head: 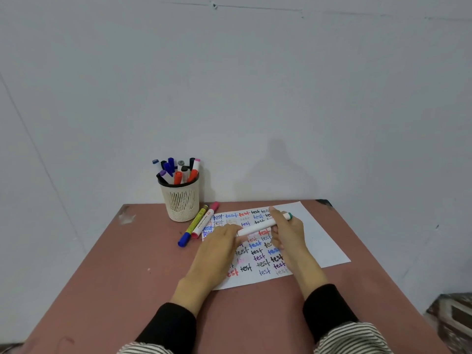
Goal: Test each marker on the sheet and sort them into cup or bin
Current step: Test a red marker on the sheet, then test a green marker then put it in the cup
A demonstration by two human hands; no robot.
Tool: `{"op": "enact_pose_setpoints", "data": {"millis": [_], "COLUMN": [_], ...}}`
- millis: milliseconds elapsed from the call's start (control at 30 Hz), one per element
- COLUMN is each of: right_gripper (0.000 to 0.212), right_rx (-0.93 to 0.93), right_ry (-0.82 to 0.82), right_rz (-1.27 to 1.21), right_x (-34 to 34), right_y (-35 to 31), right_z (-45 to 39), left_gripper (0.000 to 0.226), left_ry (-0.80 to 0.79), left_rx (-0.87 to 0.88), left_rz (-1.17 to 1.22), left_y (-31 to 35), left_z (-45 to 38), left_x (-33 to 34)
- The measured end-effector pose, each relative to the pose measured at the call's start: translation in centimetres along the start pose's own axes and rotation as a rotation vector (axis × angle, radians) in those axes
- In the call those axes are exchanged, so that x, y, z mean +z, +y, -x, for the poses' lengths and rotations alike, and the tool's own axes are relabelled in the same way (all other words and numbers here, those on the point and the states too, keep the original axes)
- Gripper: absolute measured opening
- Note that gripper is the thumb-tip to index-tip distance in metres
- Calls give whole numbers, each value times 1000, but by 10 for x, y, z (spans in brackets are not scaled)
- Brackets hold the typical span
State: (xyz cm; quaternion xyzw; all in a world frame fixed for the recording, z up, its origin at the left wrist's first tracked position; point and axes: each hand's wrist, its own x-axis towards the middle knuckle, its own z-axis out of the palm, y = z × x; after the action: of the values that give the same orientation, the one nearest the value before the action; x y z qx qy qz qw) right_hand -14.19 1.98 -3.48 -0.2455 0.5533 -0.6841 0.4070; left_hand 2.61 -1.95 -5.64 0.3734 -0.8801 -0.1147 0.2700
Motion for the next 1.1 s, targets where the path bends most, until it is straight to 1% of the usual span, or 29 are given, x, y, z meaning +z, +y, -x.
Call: {"op": "enact_pose_setpoints", "data": {"millis": [100,200,267,333,400,467,567,633,733,800,867,933,1000,1100], "right_gripper": [23,24,25,27,29,29,36,37,42,46,40,27,24,18], "right_rx": [-32,-24,-36,-62,-51,15,58,29,-28,-45,-68,-133,-203,-229], "right_ry": [31,37,40,36,-5,-91,-195,-160,-13,26,33,68,86,10], "right_rz": [18,-4,2,7,-44,-84,48,30,-190,-246,-151,59,205,259], "right_x": [2,0,-2,-3,-4,-4,-3,-5,-21,-32,-36,-36,-37,-36], "right_y": [0,-3,-6,-9,-10,-12,-12,-12,-18,-22,-21,-17,-13,-9], "right_z": [0,-1,-1,0,0,1,4,3,-7,-14,-18,-20,-22,-23], "left_gripper": [27,32,31,32,33,32,33,23,22,19,17,15,13,15], "left_ry": [-20,-63,-106,-111,-67,-18,26,29,47,75,86,68,53,46], "left_rx": [-16,20,3,-20,-8,11,18,-30,-196,-285,-316,-327,-333,-333], "left_rz": [-40,-94,-32,44,60,62,77,132,303,364,384,391,388,383], "left_y": [7,11,13,14,14,14,16,16,10,5,1,1,0,-4], "left_z": [2,2,2,3,6,7,3,2,3,1,-2,-4,-5,-5], "left_x": [0,-1,-2,-1,-1,-1,0,1,3,4,6,6,7,6]}}
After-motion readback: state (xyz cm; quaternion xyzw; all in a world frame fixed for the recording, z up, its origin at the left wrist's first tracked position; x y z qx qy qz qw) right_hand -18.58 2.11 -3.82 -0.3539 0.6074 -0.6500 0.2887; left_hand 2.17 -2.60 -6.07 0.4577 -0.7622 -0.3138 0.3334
